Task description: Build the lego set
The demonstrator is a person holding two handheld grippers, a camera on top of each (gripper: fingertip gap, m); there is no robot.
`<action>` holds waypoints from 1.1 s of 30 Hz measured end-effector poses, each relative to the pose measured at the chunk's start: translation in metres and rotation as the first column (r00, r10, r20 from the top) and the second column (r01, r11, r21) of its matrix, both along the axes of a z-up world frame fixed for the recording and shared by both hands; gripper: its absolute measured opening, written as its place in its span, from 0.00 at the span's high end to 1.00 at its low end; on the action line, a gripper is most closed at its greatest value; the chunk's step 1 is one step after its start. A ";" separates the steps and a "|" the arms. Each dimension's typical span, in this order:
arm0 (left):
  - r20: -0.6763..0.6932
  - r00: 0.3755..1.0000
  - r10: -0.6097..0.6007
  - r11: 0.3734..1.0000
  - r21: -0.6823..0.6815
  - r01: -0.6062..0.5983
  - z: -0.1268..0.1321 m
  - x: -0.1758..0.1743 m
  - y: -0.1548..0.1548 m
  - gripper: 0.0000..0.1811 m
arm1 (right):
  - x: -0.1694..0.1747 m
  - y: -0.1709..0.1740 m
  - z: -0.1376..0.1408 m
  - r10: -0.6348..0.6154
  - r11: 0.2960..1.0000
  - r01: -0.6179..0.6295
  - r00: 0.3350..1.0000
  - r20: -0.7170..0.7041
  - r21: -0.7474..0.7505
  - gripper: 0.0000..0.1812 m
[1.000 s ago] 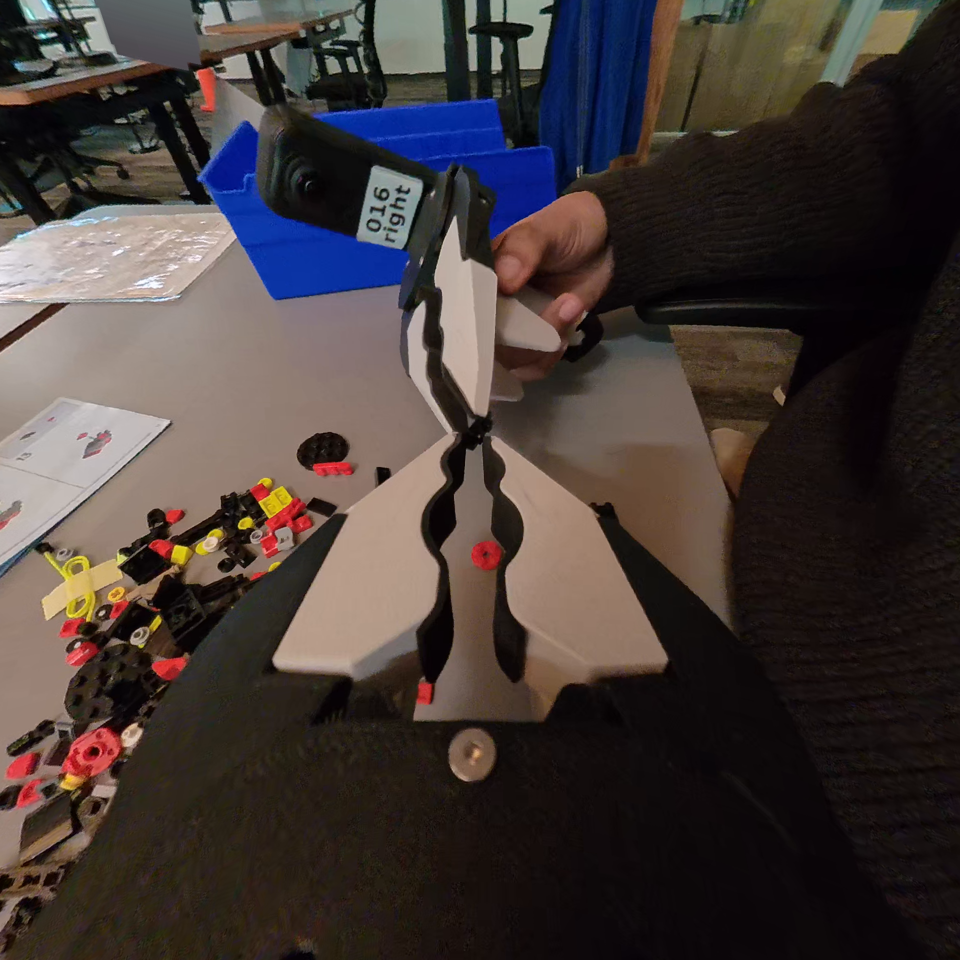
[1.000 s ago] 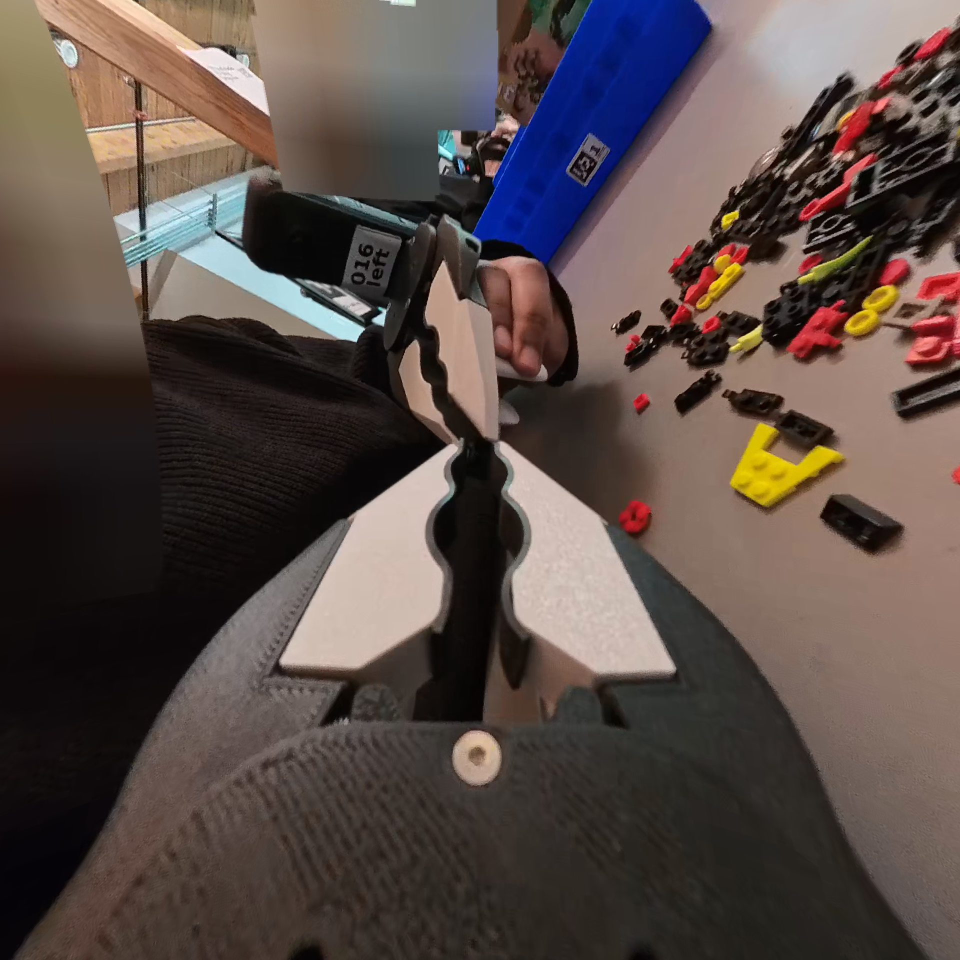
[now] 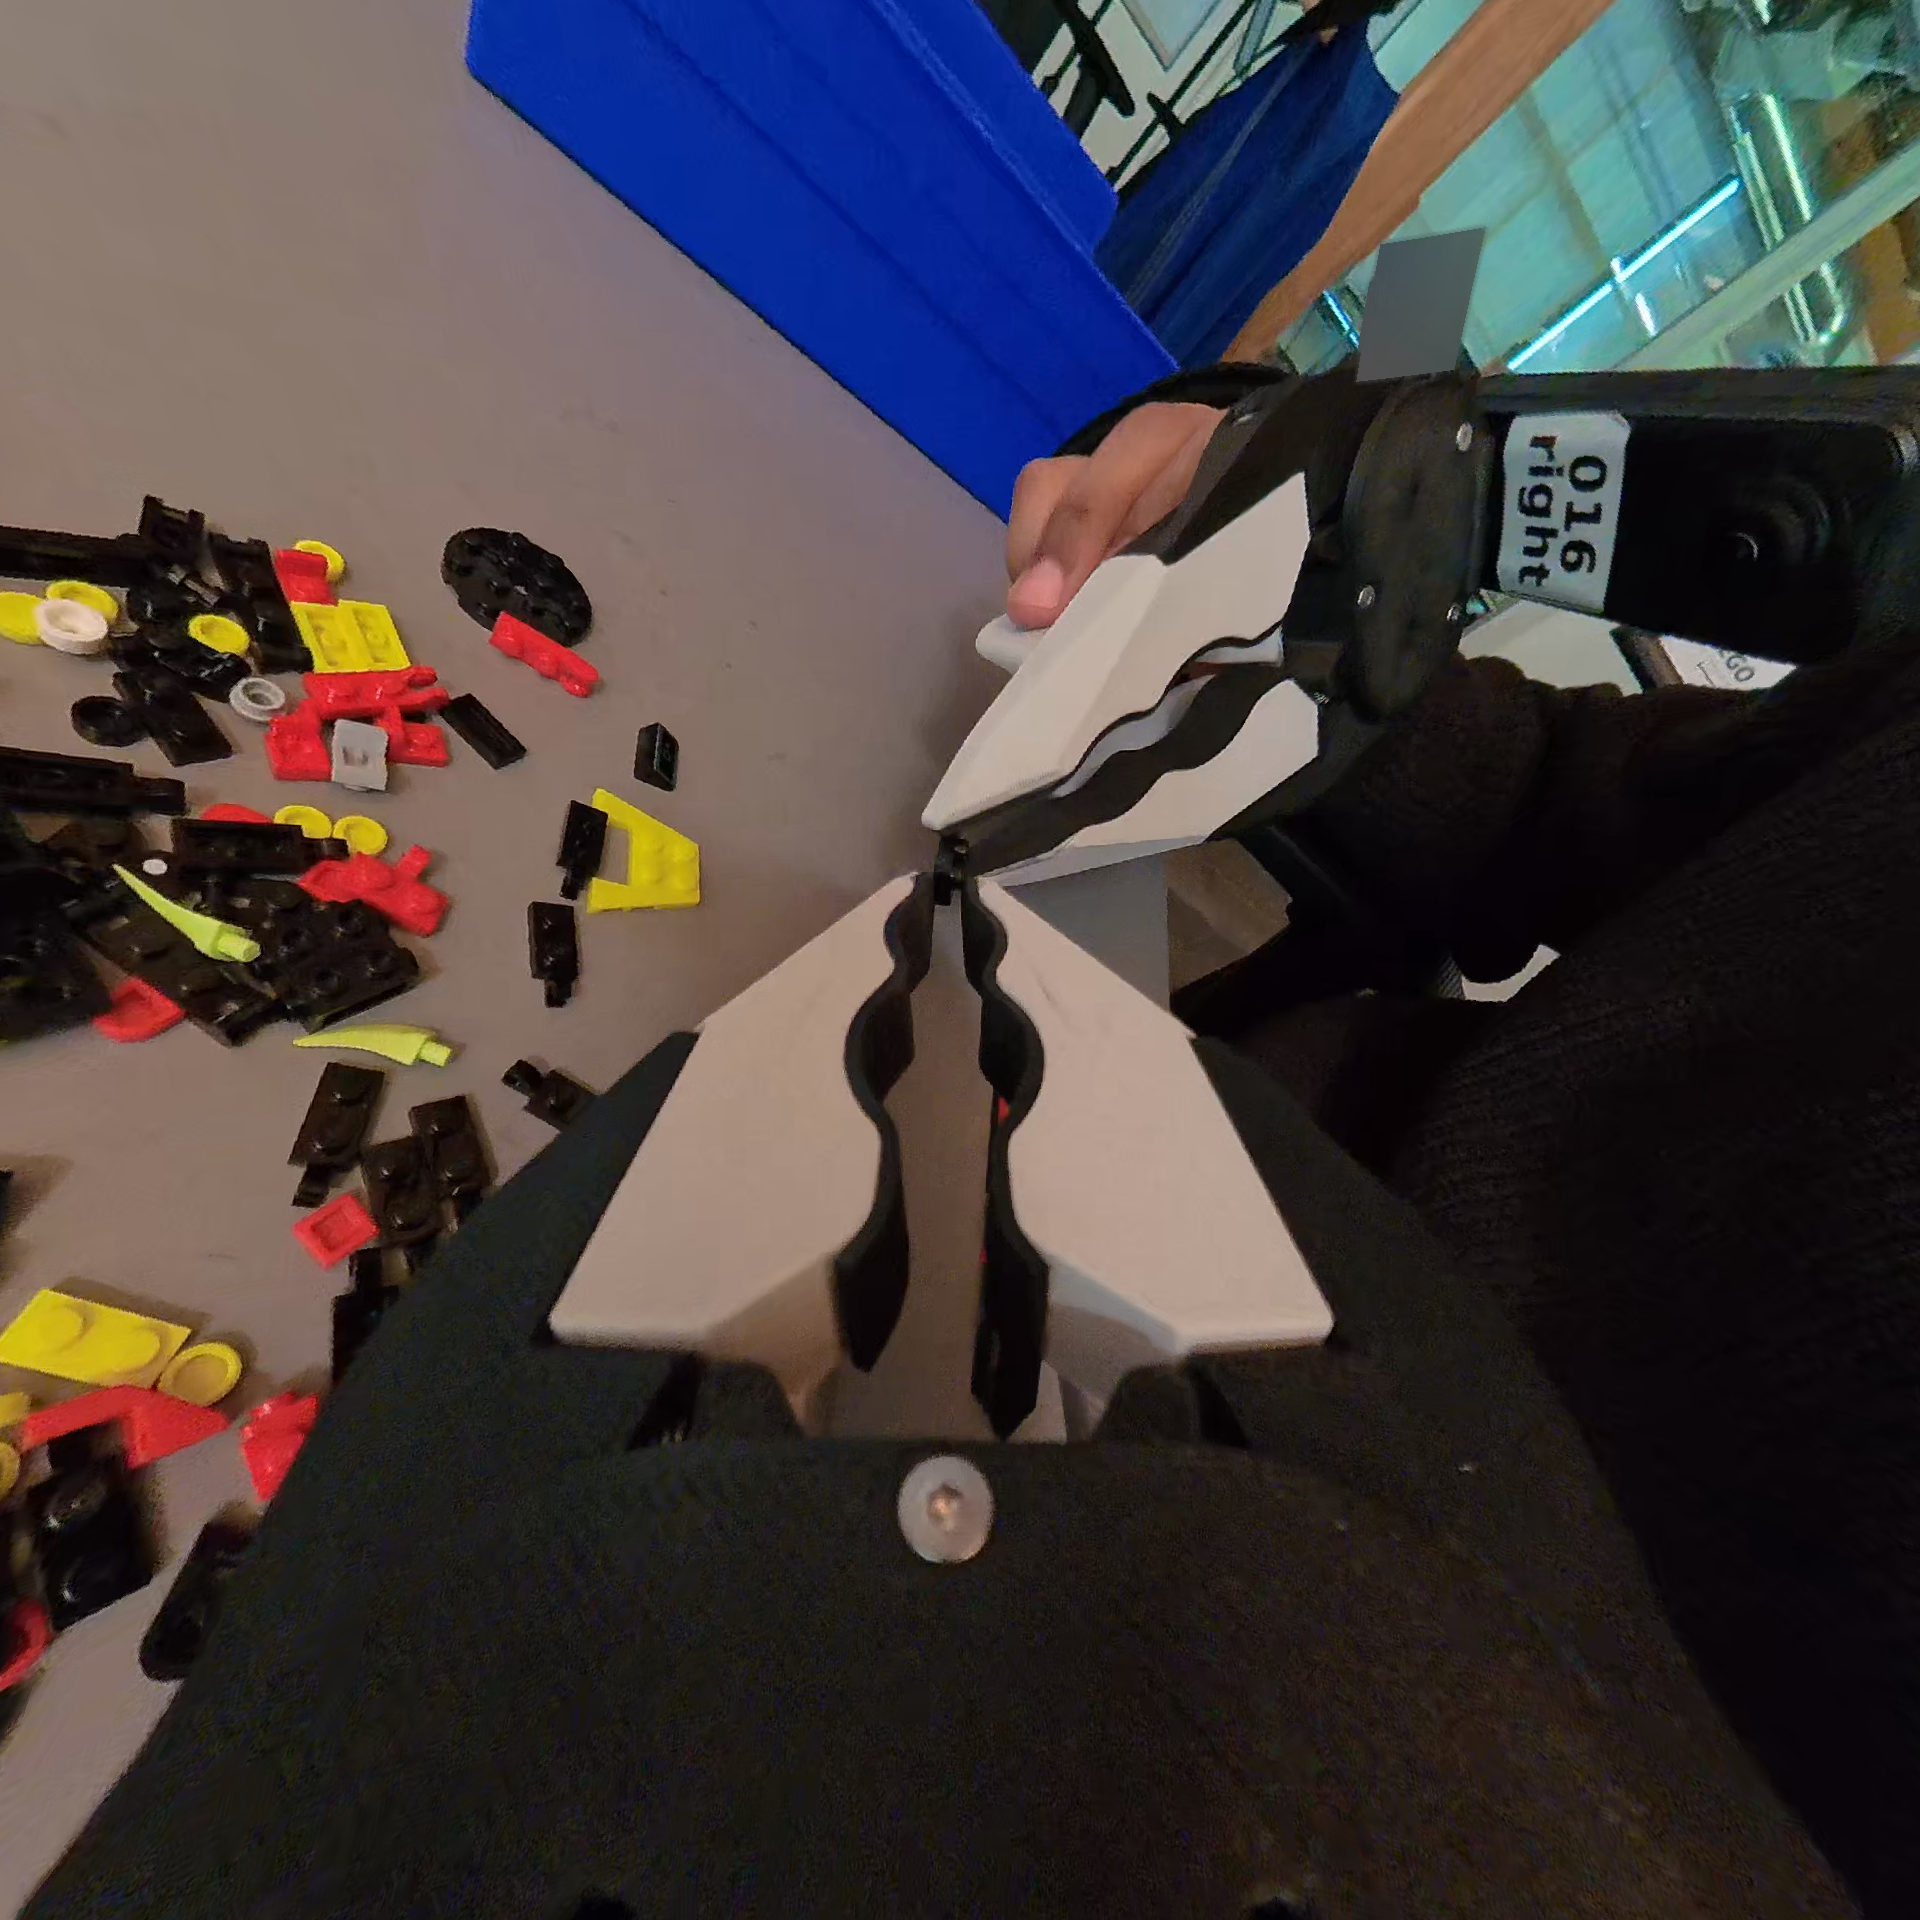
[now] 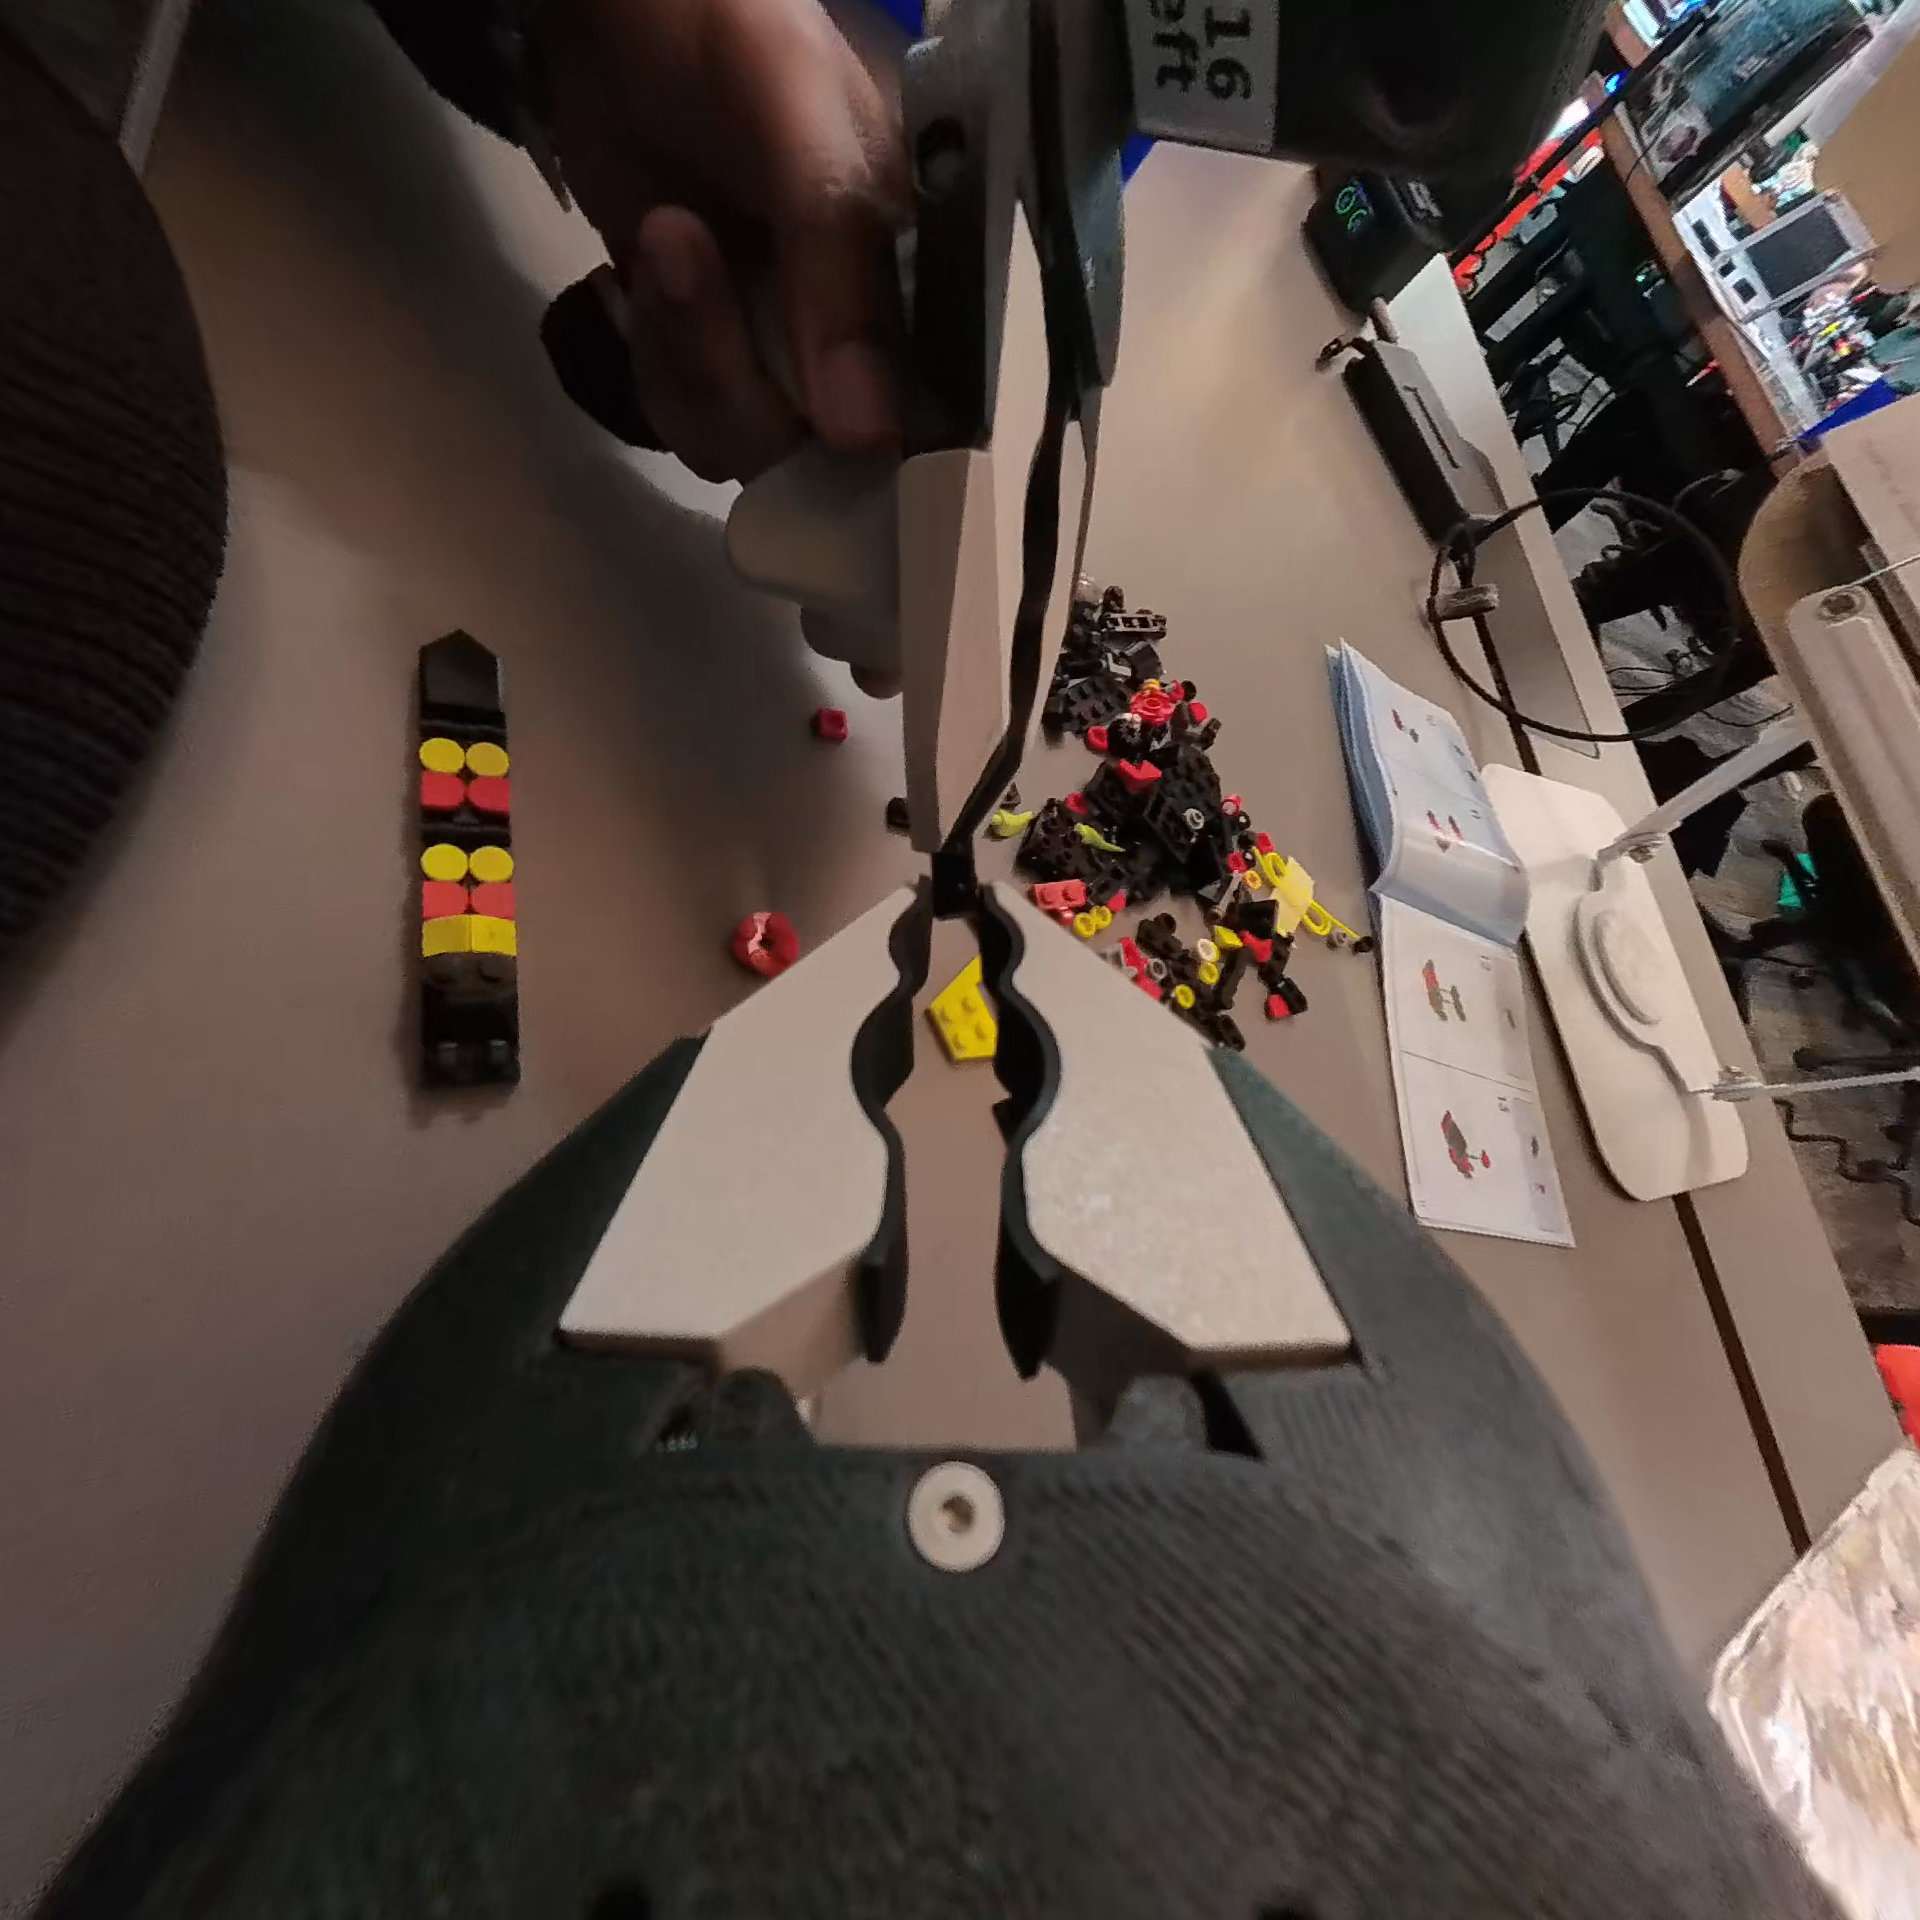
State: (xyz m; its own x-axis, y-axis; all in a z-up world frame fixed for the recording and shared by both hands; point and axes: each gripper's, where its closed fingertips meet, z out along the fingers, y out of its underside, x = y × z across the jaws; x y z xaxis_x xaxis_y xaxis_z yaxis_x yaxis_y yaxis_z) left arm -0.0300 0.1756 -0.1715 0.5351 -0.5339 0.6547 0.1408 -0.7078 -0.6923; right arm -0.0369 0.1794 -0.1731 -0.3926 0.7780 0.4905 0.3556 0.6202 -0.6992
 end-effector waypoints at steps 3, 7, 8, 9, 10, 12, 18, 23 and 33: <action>-0.011 1.000 0.020 1.000 0.001 -0.020 -0.002 -0.002 0.003 0.97 | 0.000 0.002 -0.001 -0.016 1.000 0.016 1.000 0.009 -0.010 0.96; -0.175 0.983 0.057 0.998 0.037 -0.051 -0.017 -0.012 0.006 0.91 | 0.007 0.031 -0.015 -0.227 0.967 0.238 0.967 0.117 -0.091 0.96; -0.223 0.973 0.056 0.998 0.054 -0.045 -0.021 -0.013 0.006 0.91 | 0.012 0.037 -0.025 -0.290 0.941 0.315 0.938 0.189 -0.121 0.96; -0.267 0.962 0.051 0.997 0.069 -0.033 -0.024 -0.013 0.005 0.91 | 0.017 0.039 -0.034 -0.334 0.911 0.381 0.904 0.266 -0.154 0.96; -0.308 0.950 0.045 0.997 0.078 -0.022 -0.028 -0.013 0.004 0.90 | 0.021 0.037 -0.042 -0.357 0.879 0.435 0.872 0.334 -0.196 0.96; -0.377 0.926 0.026 0.996 0.085 0.007 -0.037 -0.011 0.002 0.90 | 0.024 0.021 -0.051 -0.342 0.811 0.493 0.836 0.429 -0.315 0.96; -0.485 0.874 -0.041 0.991 0.093 0.098 -0.050 -0.003 -0.006 0.87 | 0.022 -0.002 -0.057 -0.358 0.768 0.539 0.810 0.465 -0.346 0.96; -0.528 0.847 -0.059 0.986 0.101 0.131 -0.054 0.000 -0.010 0.87 | 0.023 -0.005 -0.060 -0.384 0.750 0.571 0.787 0.483 -0.334 0.96; -0.502 0.865 0.003 0.988 0.136 0.076 -0.045 -0.009 -0.002 0.91 | 0.022 -0.014 -0.059 -0.312 0.772 0.513 0.821 0.479 -0.376 0.94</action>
State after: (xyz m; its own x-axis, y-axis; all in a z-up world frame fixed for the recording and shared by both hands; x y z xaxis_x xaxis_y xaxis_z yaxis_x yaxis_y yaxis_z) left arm -0.0386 0.1740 -0.2170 0.7472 -0.6279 0.2178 -0.2756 -0.5909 -0.7582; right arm -0.0150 0.1656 -0.2318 -0.0468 0.9947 -0.0913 0.7863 -0.0197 -0.6175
